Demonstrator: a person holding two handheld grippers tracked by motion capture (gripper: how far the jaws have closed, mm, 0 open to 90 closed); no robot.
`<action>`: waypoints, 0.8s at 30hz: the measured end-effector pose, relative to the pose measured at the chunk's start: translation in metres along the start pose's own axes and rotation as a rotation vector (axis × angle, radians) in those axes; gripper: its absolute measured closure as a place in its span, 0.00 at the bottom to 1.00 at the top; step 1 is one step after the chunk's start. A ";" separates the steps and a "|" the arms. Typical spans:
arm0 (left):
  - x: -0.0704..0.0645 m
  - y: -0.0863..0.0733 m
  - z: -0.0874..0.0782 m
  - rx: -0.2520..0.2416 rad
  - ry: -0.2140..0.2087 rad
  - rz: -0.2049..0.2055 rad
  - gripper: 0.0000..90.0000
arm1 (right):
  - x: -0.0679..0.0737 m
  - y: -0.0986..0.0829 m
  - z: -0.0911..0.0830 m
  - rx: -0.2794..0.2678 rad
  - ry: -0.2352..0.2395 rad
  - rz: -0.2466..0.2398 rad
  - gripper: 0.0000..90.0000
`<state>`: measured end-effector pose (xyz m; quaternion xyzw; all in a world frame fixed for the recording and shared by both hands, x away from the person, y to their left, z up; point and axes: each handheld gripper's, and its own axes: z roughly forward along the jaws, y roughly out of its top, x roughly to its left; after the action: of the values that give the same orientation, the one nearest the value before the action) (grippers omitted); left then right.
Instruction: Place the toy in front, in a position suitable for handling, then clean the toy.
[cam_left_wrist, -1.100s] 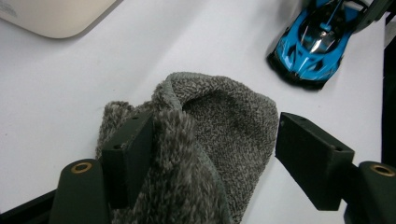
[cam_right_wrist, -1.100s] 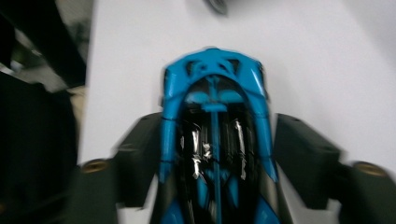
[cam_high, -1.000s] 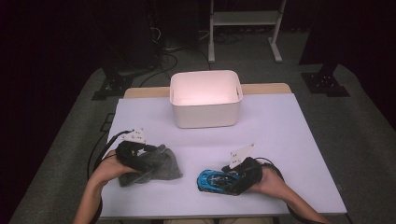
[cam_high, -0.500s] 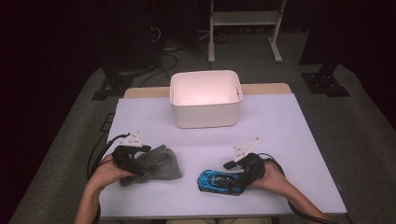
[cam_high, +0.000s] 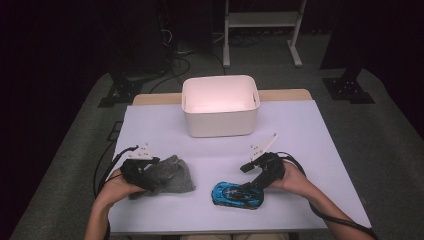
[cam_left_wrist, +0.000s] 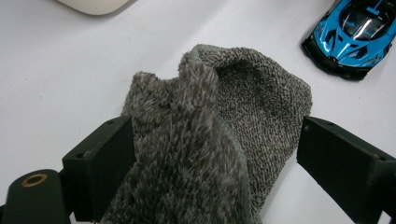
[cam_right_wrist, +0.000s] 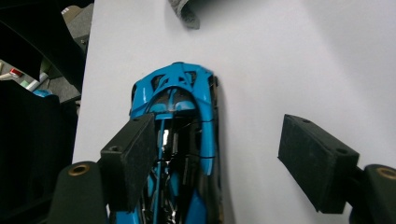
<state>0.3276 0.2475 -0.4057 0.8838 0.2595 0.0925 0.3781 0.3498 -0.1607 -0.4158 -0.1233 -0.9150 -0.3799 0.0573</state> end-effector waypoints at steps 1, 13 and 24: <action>0.000 -0.001 -0.001 0.006 0.007 0.013 0.12 | -0.002 0.002 -0.002 -0.003 -0.002 -0.005 0.28; 0.001 -0.006 -0.004 0.010 0.033 0.004 0.10 | -0.020 0.021 -0.043 -0.044 -0.078 -0.017 0.26; -0.001 -0.004 -0.007 -0.010 0.011 0.008 0.10 | -0.022 0.029 -0.054 -0.030 -0.099 -0.031 0.24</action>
<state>0.3223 0.2537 -0.4037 0.8824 0.2575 0.1000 0.3808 0.3798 -0.1831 -0.3622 -0.1287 -0.9128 -0.3876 0.0040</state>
